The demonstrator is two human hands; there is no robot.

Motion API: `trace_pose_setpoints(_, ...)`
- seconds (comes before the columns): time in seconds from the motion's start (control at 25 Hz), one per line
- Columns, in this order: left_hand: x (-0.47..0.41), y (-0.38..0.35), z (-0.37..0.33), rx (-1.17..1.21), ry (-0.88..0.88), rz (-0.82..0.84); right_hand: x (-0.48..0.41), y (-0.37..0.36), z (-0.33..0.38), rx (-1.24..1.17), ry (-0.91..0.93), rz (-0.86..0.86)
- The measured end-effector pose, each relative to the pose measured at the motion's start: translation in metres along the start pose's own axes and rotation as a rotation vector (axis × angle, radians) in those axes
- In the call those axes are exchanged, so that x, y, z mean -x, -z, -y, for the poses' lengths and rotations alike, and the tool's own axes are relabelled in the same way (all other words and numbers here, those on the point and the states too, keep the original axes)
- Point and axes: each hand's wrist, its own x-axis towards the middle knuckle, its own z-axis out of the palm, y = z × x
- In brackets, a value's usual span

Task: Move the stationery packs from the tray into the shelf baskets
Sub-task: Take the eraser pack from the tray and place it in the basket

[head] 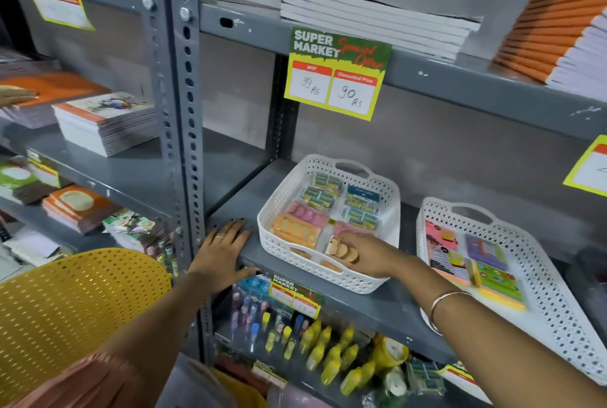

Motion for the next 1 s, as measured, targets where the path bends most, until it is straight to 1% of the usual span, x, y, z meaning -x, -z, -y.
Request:
trace_pose_setpoints(0.08,-0.002,0.001,0.0,-0.021,0.0,0.026,0.002,0.007,0.007,0.017,-0.034,-0.049)
trace_pose_setpoints(0.12,-0.001,0.002,0.0,-0.031,0.011,0.039,0.004,0.012,0.014,0.021,-0.049,-0.123)
trace_pose_setpoints(0.2,-0.004,0.007,-0.004,-0.037,0.017,0.058,0.009,0.024,0.034,0.025,-0.033,-0.333)
trace_pose_setpoints(0.24,0.003,0.01,-0.002,-0.042,0.018,0.081,0.008,0.025,0.049,0.031,0.019,-0.433)
trace_pose_setpoints(0.32,0.01,0.014,-0.004,-0.039,-0.012,0.035,0.01,0.026,0.073,0.053,0.154,-0.61)
trace_pose_setpoints(0.4,0.045,0.013,0.003,-0.056,0.006,-0.006,0.006,0.008,0.106,0.057,0.348,-0.648)
trace_pose_setpoints(0.48,0.094,0.003,0.012,-0.057,0.085,-0.022,0.0,-0.02,0.134,0.056,0.497,-0.601)
trace_pose_setpoints(0.56,0.158,-0.013,0.025,0.0,0.237,0.031,-0.014,-0.063,0.162,0.022,0.586,-0.484)
trace_pose_setpoints(0.68,0.245,-0.039,0.03,0.035,0.426,0.191,-0.037,-0.13,0.189,0.011,0.599,-0.276)
trace_pose_setpoints(0.8,0.318,-0.067,0.017,0.086,0.597,0.3,-0.054,-0.209,0.211,0.09,0.602,-0.013)
trace_pose_setpoints(0.92,0.373,-0.106,-0.003,0.104,0.654,0.421,-0.058,-0.293,0.227,0.15,0.663,0.215)
trace_pose_setpoints(1.0,0.394,-0.13,-0.019,0.115,0.681,0.526,-0.058,-0.339,0.233,0.193,0.696,0.305)
